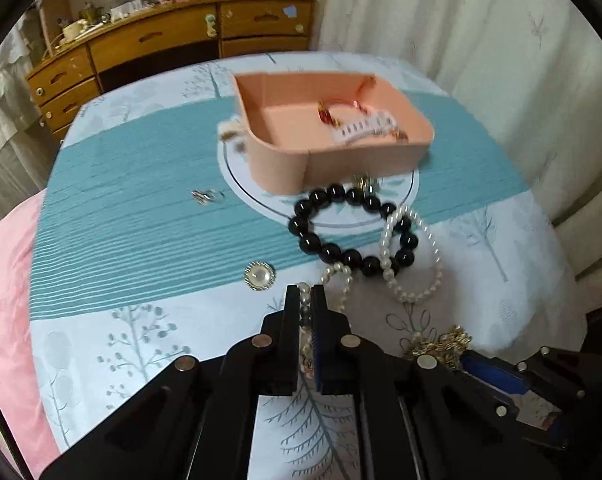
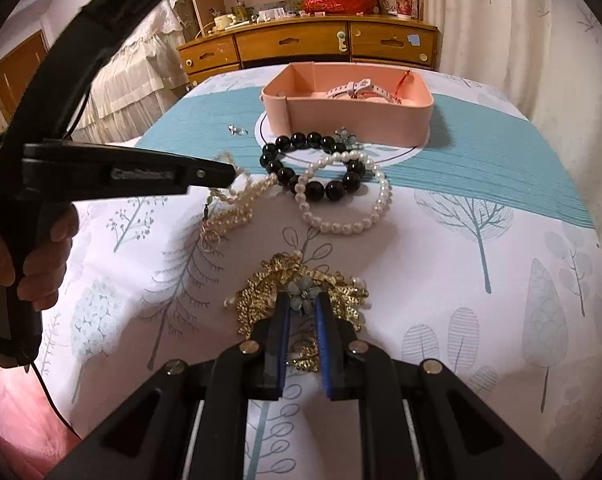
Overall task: Organize jewelry
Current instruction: 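Lift the necklace with the left tool into the tray while the right tool releases the ornament there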
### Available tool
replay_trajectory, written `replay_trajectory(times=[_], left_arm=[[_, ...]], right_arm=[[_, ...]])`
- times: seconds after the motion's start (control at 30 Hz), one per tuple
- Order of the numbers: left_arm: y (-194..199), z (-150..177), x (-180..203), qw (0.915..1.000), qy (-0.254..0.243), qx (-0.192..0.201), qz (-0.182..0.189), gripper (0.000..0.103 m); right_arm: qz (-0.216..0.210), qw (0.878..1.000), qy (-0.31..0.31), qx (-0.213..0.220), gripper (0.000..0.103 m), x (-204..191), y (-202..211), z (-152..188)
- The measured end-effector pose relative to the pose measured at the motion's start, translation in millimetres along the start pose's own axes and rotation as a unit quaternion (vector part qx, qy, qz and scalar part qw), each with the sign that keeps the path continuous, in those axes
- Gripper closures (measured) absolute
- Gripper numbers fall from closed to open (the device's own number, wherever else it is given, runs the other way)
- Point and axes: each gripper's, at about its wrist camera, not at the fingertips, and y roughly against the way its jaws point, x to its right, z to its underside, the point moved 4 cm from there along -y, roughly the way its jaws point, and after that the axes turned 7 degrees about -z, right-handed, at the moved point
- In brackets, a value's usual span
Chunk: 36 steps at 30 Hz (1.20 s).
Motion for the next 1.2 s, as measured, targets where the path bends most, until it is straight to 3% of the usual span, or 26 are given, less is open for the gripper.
replay_trajectory(times=[0.3,0.67,0.9,1.2], left_arm=[[53.8,-7.3,-13.5,0.9992,0.008,0.035,0.014,0.1],[130.4,-60.5,-22.6,0.9946,0.006,0.103,0.009,0.1],[172.2,-99.1,-24.8,0.9887,-0.012,0.149,-0.01,0.1],[206.1,-161.8,-19.4,0.9736,-0.035,0.225,-0.019,0.1]], right_arm=[[0.0,1.0,0.008,0.021,0.091,-7.5,15.5,-12.1],[-0.007,0.997,0.045,0.066,0.091,-17.4,45.4,-55.2],[-0.005,0.992,0.078,0.096,0.091,-21.0,70.1,-87.3],[-0.01,0.986,0.082,0.146,0.091,-14.2,92.0,-136.8]])
